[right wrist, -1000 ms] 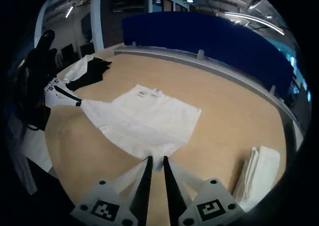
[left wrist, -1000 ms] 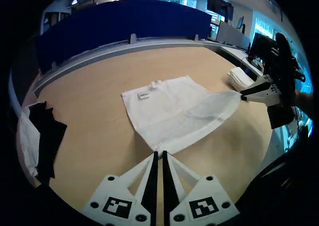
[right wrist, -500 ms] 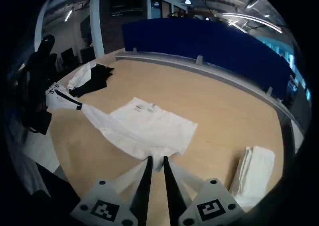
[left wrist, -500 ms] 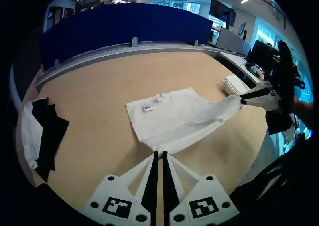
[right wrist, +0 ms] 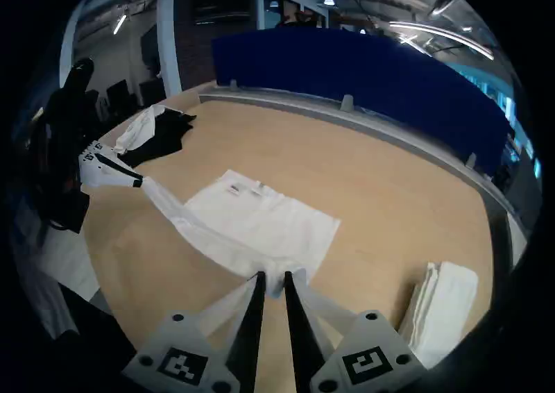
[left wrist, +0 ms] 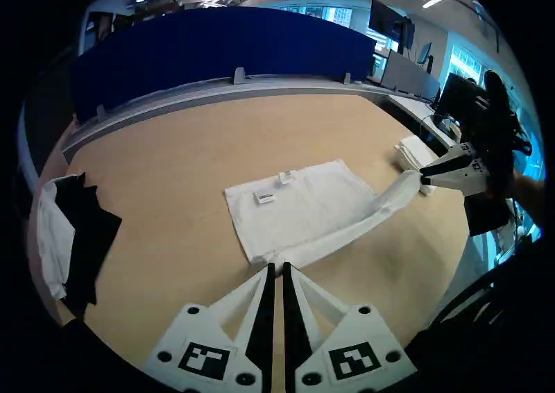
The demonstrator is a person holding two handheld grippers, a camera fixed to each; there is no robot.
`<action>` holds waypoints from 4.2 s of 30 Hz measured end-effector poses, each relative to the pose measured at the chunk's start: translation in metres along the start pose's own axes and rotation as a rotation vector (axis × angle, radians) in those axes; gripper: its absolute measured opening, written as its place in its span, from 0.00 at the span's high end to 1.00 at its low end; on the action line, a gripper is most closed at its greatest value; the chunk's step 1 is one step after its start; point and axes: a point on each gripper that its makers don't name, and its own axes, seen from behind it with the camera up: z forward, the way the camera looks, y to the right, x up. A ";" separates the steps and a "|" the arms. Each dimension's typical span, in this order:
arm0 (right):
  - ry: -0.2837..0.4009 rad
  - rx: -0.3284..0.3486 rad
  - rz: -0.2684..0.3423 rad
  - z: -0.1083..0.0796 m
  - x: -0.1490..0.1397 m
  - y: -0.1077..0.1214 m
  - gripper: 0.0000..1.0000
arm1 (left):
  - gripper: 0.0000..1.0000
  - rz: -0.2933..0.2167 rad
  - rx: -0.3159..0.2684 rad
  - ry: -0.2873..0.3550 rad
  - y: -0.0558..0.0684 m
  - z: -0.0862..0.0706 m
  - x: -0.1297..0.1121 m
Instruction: Fold towel
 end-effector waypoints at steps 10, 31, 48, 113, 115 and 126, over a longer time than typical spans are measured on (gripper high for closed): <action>-0.018 -0.013 -0.006 0.030 0.013 0.026 0.80 | 0.92 0.006 0.014 0.015 -0.017 0.031 0.022; -0.053 -0.026 0.029 0.079 0.016 0.055 0.79 | 0.92 0.023 0.023 -0.001 -0.040 0.080 0.033; -0.073 -0.083 0.065 0.119 -0.001 0.074 0.76 | 0.91 0.027 0.044 -0.025 -0.058 0.126 0.018; -0.092 -0.102 0.039 0.091 -0.029 0.065 0.00 | 0.13 -0.047 0.177 -0.023 -0.068 0.073 -0.019; -0.105 -0.077 0.006 0.090 -0.033 0.062 0.00 | 0.13 -0.054 0.185 -0.021 -0.067 0.067 -0.022; -0.176 0.014 -0.118 0.092 -0.051 0.053 0.05 | 0.13 -0.091 0.223 -0.029 -0.061 0.035 -0.045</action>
